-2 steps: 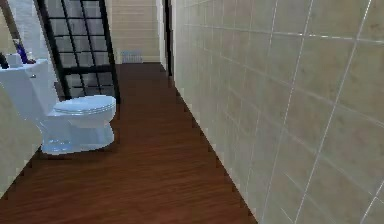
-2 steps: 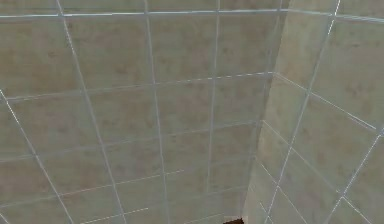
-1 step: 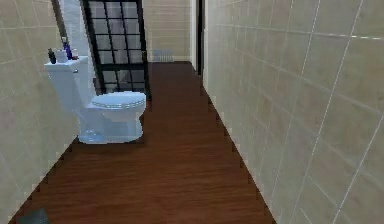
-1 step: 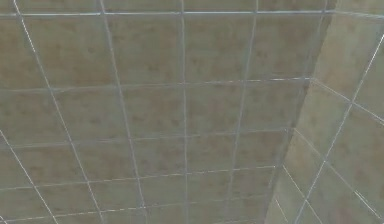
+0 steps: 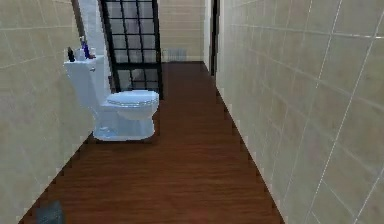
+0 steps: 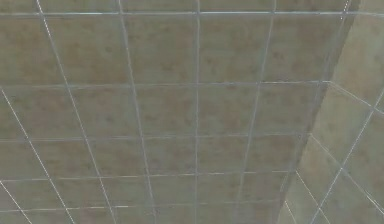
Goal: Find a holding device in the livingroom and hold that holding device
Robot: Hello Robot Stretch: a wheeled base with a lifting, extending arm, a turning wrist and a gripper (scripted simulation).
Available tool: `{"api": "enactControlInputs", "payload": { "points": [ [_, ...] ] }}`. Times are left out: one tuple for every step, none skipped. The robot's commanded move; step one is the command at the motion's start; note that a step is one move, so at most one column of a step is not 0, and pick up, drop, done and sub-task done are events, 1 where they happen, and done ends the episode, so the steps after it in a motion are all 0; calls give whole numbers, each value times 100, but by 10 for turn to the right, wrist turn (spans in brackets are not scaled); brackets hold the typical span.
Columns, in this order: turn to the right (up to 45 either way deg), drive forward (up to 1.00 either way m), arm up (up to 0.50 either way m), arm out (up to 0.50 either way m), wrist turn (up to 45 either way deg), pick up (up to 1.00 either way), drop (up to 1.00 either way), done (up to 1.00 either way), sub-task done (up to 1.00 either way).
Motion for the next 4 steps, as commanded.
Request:
{"api": "enactControlInputs", "payload": {
  "points": [
    [0, 100, 0, 0, 0, 0, 0, 0, 0],
    [0, 100, 0, 0, 0, 0, 0, 0, 0],
    [0, 85, 0, 0, 0, 0, 0, 0, 0],
    [-450, 0, 0, 0, 0, 0, 0, 0, 0]
  ]
}}
